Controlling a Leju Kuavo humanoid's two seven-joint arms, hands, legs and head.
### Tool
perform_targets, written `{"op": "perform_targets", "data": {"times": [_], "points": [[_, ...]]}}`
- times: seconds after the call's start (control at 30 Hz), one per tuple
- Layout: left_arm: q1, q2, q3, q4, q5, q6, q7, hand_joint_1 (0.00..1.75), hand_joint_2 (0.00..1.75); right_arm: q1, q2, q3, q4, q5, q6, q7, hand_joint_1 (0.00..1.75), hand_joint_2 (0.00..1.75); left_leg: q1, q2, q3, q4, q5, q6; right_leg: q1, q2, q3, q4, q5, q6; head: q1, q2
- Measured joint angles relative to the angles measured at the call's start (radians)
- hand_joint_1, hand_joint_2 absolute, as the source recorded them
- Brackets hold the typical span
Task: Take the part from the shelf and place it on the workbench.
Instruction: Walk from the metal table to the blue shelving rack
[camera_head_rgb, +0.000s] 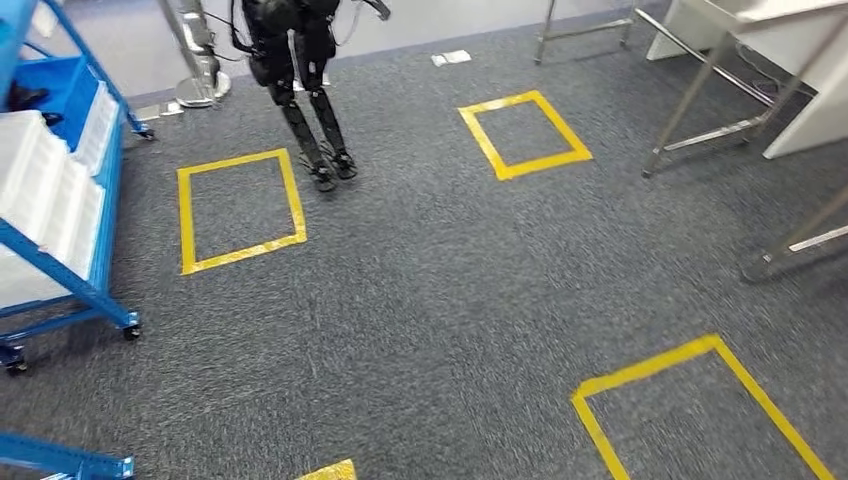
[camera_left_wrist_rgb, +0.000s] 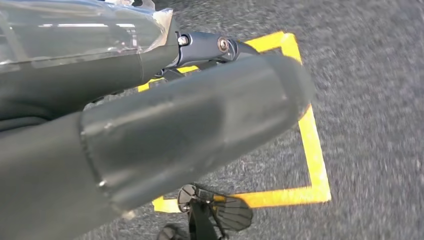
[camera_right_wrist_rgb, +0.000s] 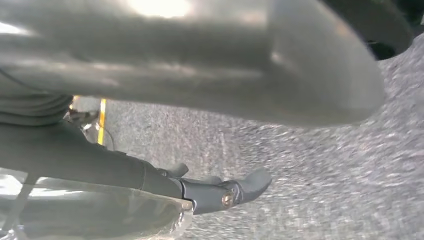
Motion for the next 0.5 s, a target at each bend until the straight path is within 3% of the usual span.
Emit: {"op": "perform_targets", "data": {"times": [0.07, 0.1, 0.13, 0.2, 0.23, 0.27, 0.33, 0.4, 0.43, 0.5], "points": [[-0.002, 0.0, 0.0, 0.0, 0.0, 0.0, 0.0, 0.0, 0.0, 0.004, 0.0, 0.001, 0.0, -0.001, 0.0, 0.0, 0.0, 0.0, 0.0, -0.026, -0.002, -0.001, 0.002, 0.004, -0.004, 0.038, -0.069, 0.138, -0.056, -0.006, 0.002, 0.0], [-0.002, 0.0, 0.0, 0.0, 0.0, 0.0, 0.0, 0.0, 0.0, 0.005, 0.0, 0.001, 0.0, -0.001, 0.0, 0.001, 0.0, 0.0, 0.0, -0.041, -0.002, 0.0, 0.002, 0.004, -0.006, 0.042, -0.096, 0.187, -0.069, -0.002, 0.002, 0.0], [-0.002, 0.0, 0.0, 0.0, 0.0, 0.0, 0.0, 0.0, 0.0, 0.007, 0.0, 0.002, 0.0, -0.001, 0.0, 0.002, 0.0, 0.0, 0.0, -0.056, -0.002, 0.0, 0.002, 0.004, -0.008, 0.044, -0.106, 0.2, -0.066, 0.005, 0.002, 0.0], [-0.001, -0.002, 0.0, 0.0, 0.0, -0.001, 0.0, 0.0, 0.0, 0.007, -0.002, 0.003, 0.0, -0.001, 0.0, 0.003, 0.0, 0.0, 0.002, -0.086, -0.001, 0.003, 0.002, 0.001, -0.016, 0.053, -0.07, 0.11, -0.015, 0.027, 0.002, 0.0], [-0.001, -0.002, 0.0, 0.0, 0.0, -0.001, 0.0, 0.0, 0.0, 0.006, -0.002, 0.003, 0.0, -0.002, 0.0, 0.003, 0.0, 0.0, 0.003, -0.099, -0.001, 0.006, 0.001, -0.003, -0.023, 0.072, -0.04, 0.037, 0.017, 0.037, 0.003, 0.0], [-0.001, -0.003, 0.0, 0.0, 0.0, -0.001, 0.0, 0.0, 0.0, 0.006, -0.002, 0.003, 0.0, -0.002, 0.0, 0.003, 0.0, 0.0, 0.001, -0.111, -0.002, 0.01, -0.002, -0.008, -0.026, 0.089, -0.016, -0.023, 0.043, 0.041, 0.004, 0.0], [0.0, -0.002, 0.0, 0.0, 0.0, -0.001, 0.0, 0.0, 0.0, 0.004, -0.002, 0.004, 0.0, -0.002, 0.0, 0.003, 0.0, 0.0, -0.002, -0.129, -0.007, 0.015, -0.005, -0.021, -0.026, 0.107, 0.005, -0.075, 0.065, 0.033, 0.004, 0.0], [0.003, -0.002, 0.001, 0.0, -0.001, -0.001, 0.0, 0.0, 0.0, 0.002, -0.001, 0.004, 0.0, -0.002, 0.0, 0.004, 0.0, 0.0, 0.001, -0.14, -0.011, 0.014, -0.003, -0.03, -0.024, 0.089, 0.011, -0.076, 0.069, 0.015, 0.003, 0.0], [0.005, -0.002, 0.002, 0.0, -0.001, -0.002, 0.0, 0.0, 0.0, 0.0, -0.001, 0.004, 0.0, -0.002, 0.0, 0.005, 0.0, 0.0, 0.003, -0.125, -0.015, 0.021, -0.007, -0.034, -0.025, 0.08, 0.013, -0.078, 0.072, 0.007, 0.002, 0.0], [0.006, -0.003, 0.004, 0.0, -0.002, -0.002, 0.0, 0.0, 0.0, 0.001, -0.001, 0.004, 0.0, -0.002, 0.0, 0.005, 0.0, 0.0, 0.004, -0.068, -0.045, 0.086, -0.048, -0.04, -0.024, 0.058, 0.015, -0.08, 0.075, -0.007, -0.003, 0.0]]}}
